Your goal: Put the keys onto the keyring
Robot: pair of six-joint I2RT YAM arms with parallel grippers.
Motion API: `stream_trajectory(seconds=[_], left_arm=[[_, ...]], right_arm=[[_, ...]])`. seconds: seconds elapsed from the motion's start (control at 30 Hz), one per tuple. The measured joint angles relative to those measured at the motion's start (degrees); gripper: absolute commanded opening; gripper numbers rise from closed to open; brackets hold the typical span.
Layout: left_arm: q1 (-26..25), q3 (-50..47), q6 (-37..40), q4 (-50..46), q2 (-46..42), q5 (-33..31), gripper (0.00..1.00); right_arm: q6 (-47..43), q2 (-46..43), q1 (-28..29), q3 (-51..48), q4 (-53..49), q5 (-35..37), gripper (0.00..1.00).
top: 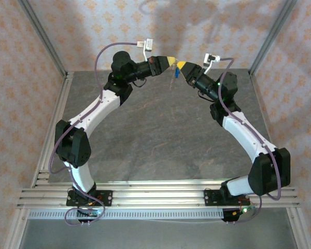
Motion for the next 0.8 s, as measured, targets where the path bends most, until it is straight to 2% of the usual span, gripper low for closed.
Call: stream_trajectory(seconds=[0.4, 0.7, 0.8], left_arm=[[0.0, 0.0, 0.0, 0.0, 0.0, -0.02, 0.0], [0.0, 0.0, 0.0, 0.0, 0.0, -0.02, 0.0], [0.0, 0.0, 0.0, -0.02, 0.0, -0.02, 0.0]], right_arm=[[2.08, 0.79, -0.09, 0.0, 2.95, -0.24, 0.15], [2.38, 0.79, -0.09, -0.37, 3.34, -0.7, 0.16], [2.38, 0.79, -0.09, -0.76, 3.61, -1.14, 0.14]])
